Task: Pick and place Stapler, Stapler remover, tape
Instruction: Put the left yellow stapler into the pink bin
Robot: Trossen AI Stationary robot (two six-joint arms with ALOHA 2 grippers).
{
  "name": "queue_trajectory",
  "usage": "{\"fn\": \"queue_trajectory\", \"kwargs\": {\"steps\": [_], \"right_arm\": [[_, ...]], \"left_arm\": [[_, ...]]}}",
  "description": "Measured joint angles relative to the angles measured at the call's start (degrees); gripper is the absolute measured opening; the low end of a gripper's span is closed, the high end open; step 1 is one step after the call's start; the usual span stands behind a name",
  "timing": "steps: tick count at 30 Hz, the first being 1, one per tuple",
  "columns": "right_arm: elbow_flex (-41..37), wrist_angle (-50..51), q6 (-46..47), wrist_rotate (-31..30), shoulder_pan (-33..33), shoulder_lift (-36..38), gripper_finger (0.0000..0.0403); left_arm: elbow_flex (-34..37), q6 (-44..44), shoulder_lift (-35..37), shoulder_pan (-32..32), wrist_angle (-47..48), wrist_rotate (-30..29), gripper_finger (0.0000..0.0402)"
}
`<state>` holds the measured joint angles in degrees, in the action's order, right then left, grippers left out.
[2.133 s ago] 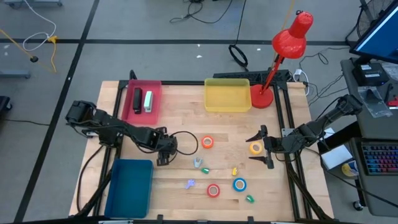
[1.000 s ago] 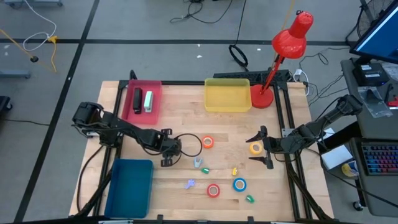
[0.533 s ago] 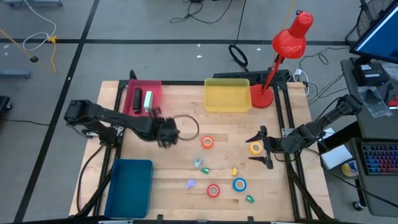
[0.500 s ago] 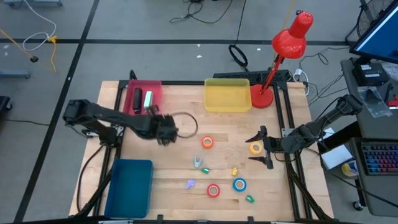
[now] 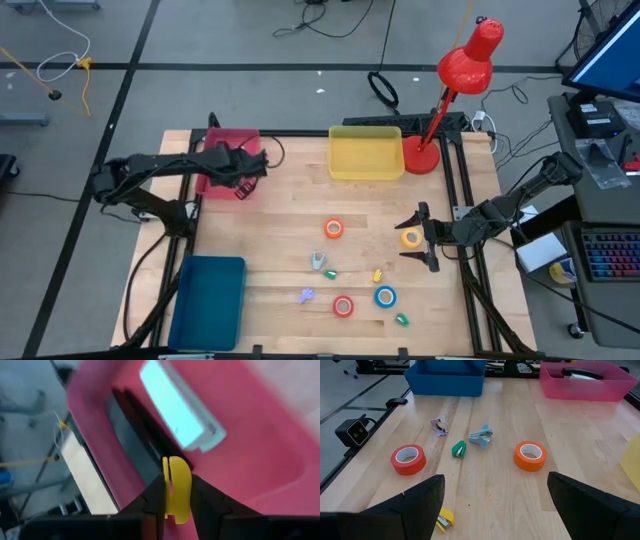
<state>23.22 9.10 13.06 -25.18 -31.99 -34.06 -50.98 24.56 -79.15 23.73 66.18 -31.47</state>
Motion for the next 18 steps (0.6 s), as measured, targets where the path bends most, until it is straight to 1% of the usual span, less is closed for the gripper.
{"fn": "queue_trajectory", "kwargs": {"steps": [5,10,18], "right_arm": [[0.00,0.00,0.00,-0.01,0.00,0.00,0.0342],[0.00,0.00,0.00,-0.01,0.00,0.00,0.0344],[0.00,0.02,-0.01,0.01,0.00,0.00,0.0342]], "left_arm": [[3.38,-6.95,0.00,5.67,-4.03,6.53,0.0070],[4.28,-12.29,0.02,7.72,-6.66,11.01,0.0058],[4.37,-13.97,0.02,8.61,-6.53,13.31,0.0080]]}}
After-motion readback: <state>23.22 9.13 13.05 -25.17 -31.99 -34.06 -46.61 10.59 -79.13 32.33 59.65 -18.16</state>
